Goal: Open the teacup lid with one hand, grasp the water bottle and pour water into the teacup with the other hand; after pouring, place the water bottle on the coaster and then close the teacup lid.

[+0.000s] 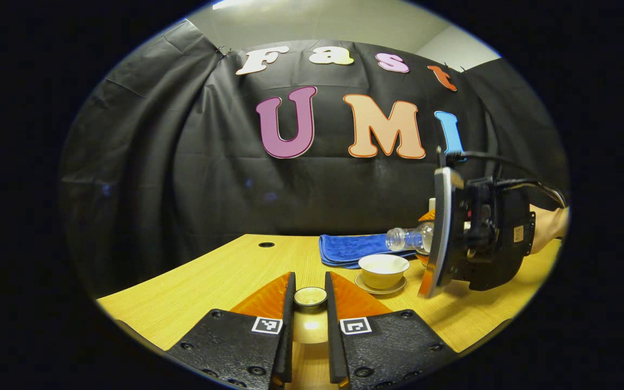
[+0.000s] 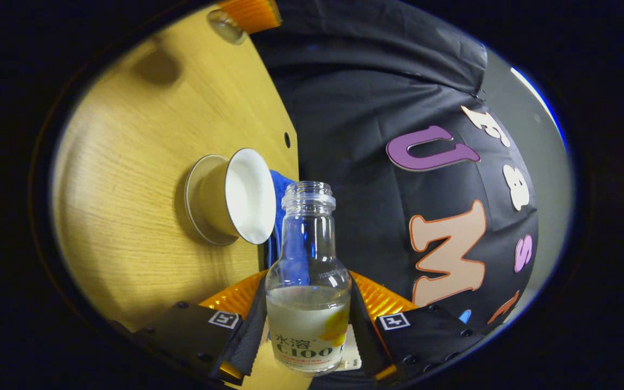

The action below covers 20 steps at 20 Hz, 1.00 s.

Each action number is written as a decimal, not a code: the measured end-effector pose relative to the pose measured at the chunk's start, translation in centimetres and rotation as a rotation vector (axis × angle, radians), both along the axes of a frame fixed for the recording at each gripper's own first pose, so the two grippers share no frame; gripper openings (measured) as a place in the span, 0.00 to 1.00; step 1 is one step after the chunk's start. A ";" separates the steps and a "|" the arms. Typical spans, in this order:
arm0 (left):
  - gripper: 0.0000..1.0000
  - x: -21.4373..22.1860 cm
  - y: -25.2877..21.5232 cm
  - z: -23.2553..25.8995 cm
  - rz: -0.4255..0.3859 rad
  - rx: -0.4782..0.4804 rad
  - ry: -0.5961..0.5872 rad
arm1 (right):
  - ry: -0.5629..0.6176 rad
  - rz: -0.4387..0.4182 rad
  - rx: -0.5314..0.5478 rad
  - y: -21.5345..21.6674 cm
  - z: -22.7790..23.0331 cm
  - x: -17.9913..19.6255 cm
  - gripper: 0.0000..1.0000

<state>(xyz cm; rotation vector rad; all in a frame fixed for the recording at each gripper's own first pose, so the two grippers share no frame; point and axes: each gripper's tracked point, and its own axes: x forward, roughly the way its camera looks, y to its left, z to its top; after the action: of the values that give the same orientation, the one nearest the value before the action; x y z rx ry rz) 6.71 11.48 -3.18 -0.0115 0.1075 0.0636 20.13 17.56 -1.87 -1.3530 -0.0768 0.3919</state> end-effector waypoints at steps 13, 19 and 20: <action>0.24 0.0 0.0 0.0 0.000 0.000 0.000 | 0.270 -0.215 0.805 -5.4 0.5 4.5 0.81; 0.24 0.0 0.0 0.0 0.002 0.000 -0.002 | 0.321 -0.300 0.994 -6.3 0.2 5.2 0.75; 0.24 0.0 0.0 -0.1 0.002 0.000 -0.001 | 0.319 -0.301 1.020 -6.3 0.3 5.5 0.75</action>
<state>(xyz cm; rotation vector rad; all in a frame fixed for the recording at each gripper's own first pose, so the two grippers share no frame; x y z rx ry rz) 6.72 11.49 -3.26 -0.0119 0.1064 0.0652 25.58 11.24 -1.56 -0.2773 0.1747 0.2443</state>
